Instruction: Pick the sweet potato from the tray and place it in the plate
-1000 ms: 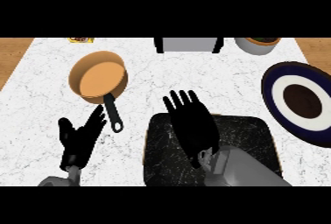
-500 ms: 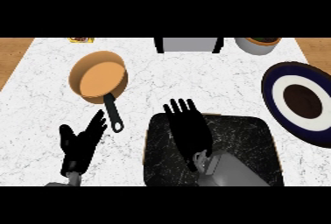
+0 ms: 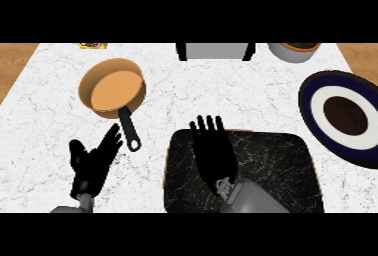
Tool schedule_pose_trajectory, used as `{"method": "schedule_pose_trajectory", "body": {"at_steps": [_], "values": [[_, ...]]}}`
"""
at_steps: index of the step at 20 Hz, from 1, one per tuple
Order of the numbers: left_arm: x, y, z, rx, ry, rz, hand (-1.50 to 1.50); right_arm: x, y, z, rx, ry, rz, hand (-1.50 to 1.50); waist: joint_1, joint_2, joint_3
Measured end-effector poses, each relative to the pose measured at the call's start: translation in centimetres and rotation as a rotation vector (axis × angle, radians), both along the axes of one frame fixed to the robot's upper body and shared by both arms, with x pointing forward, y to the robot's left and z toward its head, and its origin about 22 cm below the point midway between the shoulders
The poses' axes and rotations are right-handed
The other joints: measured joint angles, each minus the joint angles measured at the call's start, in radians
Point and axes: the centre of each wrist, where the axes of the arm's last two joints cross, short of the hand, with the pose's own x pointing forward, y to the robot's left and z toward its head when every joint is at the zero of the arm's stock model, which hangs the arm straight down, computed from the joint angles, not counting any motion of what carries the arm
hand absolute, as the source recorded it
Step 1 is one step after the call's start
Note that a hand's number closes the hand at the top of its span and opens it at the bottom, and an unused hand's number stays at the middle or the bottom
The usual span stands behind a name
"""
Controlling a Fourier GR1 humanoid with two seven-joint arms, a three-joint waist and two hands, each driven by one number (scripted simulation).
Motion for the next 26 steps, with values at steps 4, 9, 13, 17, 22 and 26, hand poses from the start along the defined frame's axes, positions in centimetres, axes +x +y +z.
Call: {"method": "schedule_pose_trajectory", "body": {"at_steps": [4, 9, 13, 17, 22, 26], "values": [[-0.3, 0.2, 0.2, 0.0, 0.001, -0.005, 0.0, 1.0, -0.5, -1.0, -0.012, 0.008, -0.007, -1.5, 0.001, 0.0, 0.0], [-0.1, 0.1, 0.6, -0.005, -0.006, -0.003, 0.0, 1.3, -1.8, -3.3, -0.039, 0.033, -0.007, -1.5, 0.001, 0.0, 0.0], [-0.2, -0.1, 0.6, 0.0, -0.008, -0.004, 0.0, 2.1, -1.8, -3.6, -0.089, 0.069, 0.027, 1.5, 0.004, -0.005, -0.002], [0.1, 0.1, 0.5, 0.005, -0.002, -0.001, 0.0, 2.8, -1.2, -4.0, -0.123, 0.057, 0.066, 1.5, 0.003, -0.008, -0.003], [-0.3, -0.2, 0.7, 0.002, 0.002, 0.0, 0.0, 2.5, -1.5, -3.9, -0.135, 0.023, 0.101, 1.5, 0.002, -0.01, -0.004], [-0.7, 0.1, 0.1, -0.003, 0.0, -0.002, 0.0, 1.8, -1.3, -3.3, -0.071, -0.069, 0.166, 1.5, 0.001, -0.005, -0.003]]}}
